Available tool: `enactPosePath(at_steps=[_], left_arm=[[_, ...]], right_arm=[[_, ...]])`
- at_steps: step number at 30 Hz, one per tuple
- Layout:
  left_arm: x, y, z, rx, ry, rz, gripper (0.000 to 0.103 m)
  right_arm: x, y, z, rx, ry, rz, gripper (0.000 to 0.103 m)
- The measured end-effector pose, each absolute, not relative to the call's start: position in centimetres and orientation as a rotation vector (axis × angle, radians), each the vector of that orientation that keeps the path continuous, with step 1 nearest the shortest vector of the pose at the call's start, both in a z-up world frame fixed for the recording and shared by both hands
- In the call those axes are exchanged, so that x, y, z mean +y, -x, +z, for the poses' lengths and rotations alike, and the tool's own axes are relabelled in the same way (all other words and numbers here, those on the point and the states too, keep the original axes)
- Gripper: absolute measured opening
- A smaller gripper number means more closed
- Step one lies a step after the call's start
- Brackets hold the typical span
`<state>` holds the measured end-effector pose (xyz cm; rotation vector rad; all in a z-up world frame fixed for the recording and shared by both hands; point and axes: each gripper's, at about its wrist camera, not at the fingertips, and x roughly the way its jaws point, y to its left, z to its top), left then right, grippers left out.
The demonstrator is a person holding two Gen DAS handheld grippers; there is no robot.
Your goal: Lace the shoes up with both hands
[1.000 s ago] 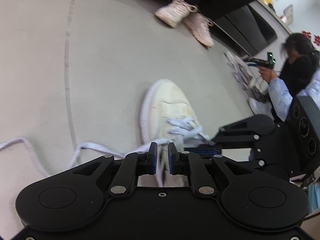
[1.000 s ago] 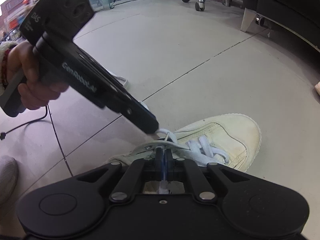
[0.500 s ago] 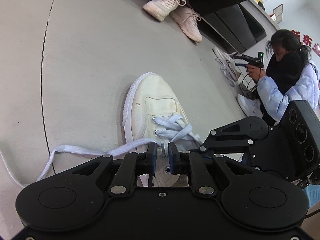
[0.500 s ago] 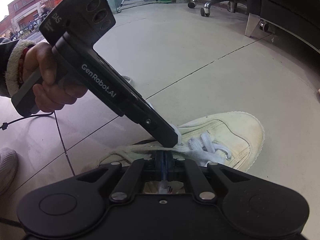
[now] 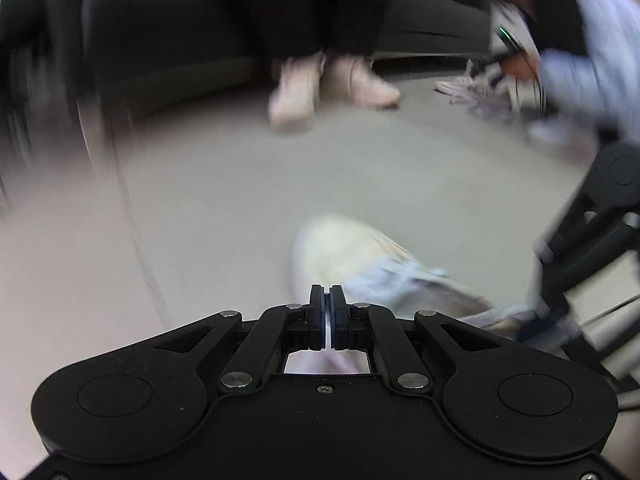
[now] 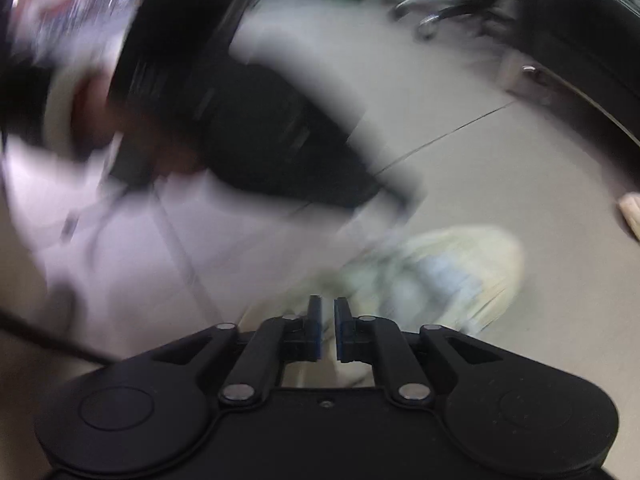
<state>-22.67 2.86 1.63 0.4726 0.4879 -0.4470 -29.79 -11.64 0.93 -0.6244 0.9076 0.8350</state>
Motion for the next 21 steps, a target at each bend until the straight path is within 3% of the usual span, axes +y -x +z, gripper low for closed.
enactPosePath(at_steps=[9,13,17,21], left_arm=[[12.9,23.8,6.7,0.432,-0.744,0.0,0.002],[16.9,25.0,7.3,0.53,-0.722,0.09,0.002],[17.4,26.7,4.2,0.66,-0.731,0.085,0.002],[18.5,26.6,0.7,0.861,-0.569,0.08,0.002]], right_arm=[[-12.3,28.2,-0.2,1.01,0.582,0.684,0.003],[-12.0,28.5,-0.4,1.005,0.606,0.676,0.004],[-11.8,28.5,-0.3,1.015,0.61,0.678,0.004],[-11.6,28.1,-0.4,1.018,0.615,0.675,0.004]])
